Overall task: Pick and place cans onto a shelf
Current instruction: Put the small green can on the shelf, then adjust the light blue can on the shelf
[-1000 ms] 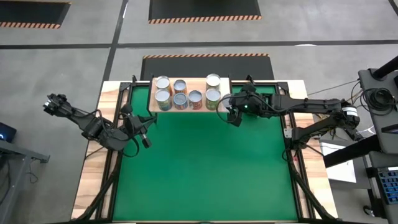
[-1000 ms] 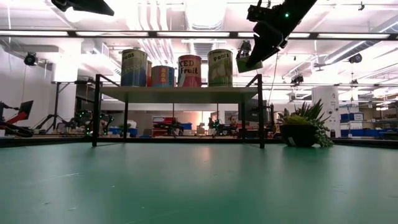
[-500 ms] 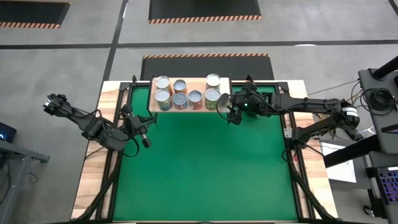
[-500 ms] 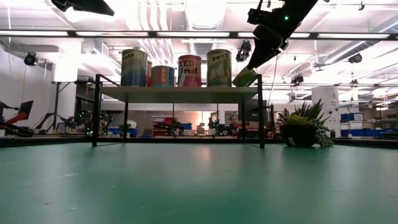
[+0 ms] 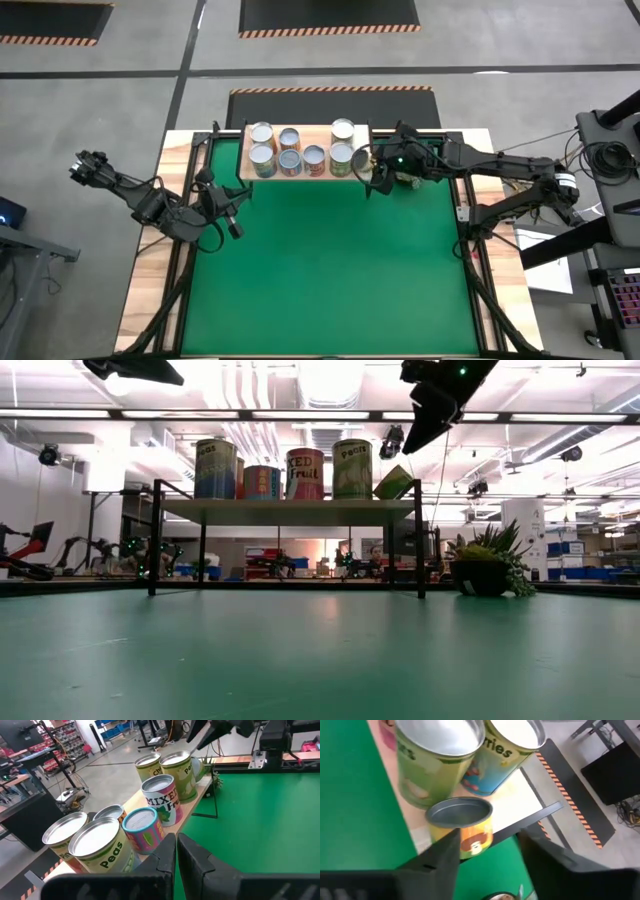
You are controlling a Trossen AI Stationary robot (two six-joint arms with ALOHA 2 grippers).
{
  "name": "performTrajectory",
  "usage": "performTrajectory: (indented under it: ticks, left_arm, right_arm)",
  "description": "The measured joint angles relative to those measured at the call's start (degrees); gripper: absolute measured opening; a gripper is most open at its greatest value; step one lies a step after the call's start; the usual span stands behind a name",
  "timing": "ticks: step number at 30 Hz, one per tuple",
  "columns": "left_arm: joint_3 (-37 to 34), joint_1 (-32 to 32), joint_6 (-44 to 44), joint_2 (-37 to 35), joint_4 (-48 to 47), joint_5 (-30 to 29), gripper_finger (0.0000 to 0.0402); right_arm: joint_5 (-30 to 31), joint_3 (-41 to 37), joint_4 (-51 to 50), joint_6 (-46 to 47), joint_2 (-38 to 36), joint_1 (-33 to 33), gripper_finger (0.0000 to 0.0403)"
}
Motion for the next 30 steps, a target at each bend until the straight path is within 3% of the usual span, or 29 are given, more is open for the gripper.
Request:
performTrajectory:
  ticks: [6, 9, 18, 26, 30]
  left_arm:
    - [0.0, 0.0, 0.0, 0.0, 0.2, 0.0, 0.0000]
    - [0.0, 0.0, 0.1, 0.0, 0.2, 0.0, 0.0000]
    - [0.0, 0.0, 0.2, 0.0, 0.2, 0.0, 0.0000]
    - [0.0, 0.0, 0.1, 0.0, 0.3, 0.7, 0.0000]
    - [0.0, 0.0, 0.1, 0.0, 0.3, 0.7, 0.0000]
  right_arm:
    - [0.0, -1.3, 1.3, -2.1, 1.8, -2.0, 0.0057]
    - [0.0, -2.0, 1.8, -2.9, 3.4, -2.3, 0.0017]
    - [0.0, -1.9, 3.0, -3.7, 8.1, -2.2, 0.0012]
    - [0.2, -1.9, 4.6, -3.2, 5.7, -2.2, 0.0012]
    - [-3.6, -1.9, 8.4, -2.9, 5.3, -2.2, 0.0012]
